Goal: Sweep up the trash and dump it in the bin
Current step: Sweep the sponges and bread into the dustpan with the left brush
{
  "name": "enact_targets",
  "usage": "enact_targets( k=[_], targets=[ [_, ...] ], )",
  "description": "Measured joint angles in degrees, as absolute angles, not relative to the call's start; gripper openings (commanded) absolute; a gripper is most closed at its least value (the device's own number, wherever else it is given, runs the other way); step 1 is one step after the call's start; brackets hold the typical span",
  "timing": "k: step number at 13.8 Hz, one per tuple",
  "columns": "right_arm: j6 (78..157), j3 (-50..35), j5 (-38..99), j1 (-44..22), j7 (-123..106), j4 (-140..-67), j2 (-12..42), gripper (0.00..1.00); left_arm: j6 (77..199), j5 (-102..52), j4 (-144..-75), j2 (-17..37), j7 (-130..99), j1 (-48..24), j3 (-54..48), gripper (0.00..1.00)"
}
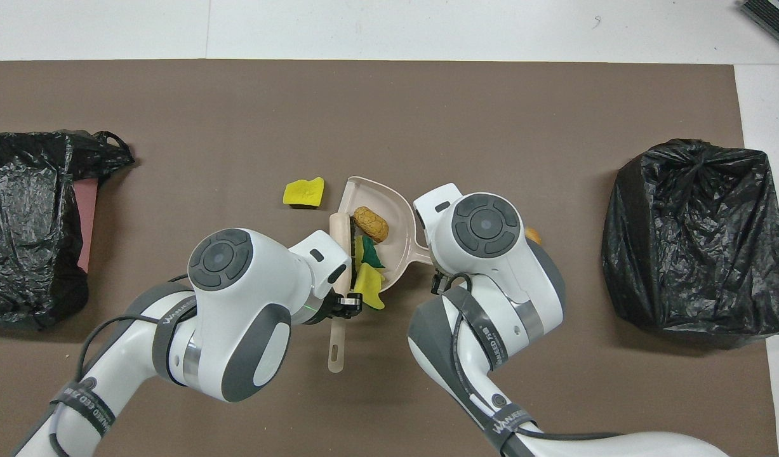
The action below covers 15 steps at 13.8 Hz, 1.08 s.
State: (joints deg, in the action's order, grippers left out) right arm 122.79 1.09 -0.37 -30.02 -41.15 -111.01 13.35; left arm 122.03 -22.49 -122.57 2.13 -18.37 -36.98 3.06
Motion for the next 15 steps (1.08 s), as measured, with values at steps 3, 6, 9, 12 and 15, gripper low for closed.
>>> enact_targets(
  k=[3,6,9,12,15],
  targets=[
    [122.8,1.1,-0.4,-30.0,-41.1,-111.0,13.3,0.00,114.8,-22.0,-116.2,2.1,-18.3,-32.2,4.2,0.00],
    [122.8,1.1,-0.4,-30.0,-41.1,-111.0,13.3,0.00,113.3,-17.9,-113.7,3.1,-16.8,-27.0,4.6,0.00],
    [122.8,1.1,-0.4,-30.0,-41.1,-111.0,13.3,0.00,115.4,-14.1,-113.0,5.7,-14.8,-24.4,4.6,0.00],
    [122.8,1.1,-0.4,-30.1,-40.1,-111.0,13.3,0.00,119.1,-11.9,-112.8,10.5,-10.4,-22.8,4.6,0.00],
    [122.8,1.1,-0.4,-30.3,-39.8,-111.0,13.3,0.00,119.3,-11.9,-113.0,12.4,-7.1,-23.0,3.5,0.00]
  ],
)
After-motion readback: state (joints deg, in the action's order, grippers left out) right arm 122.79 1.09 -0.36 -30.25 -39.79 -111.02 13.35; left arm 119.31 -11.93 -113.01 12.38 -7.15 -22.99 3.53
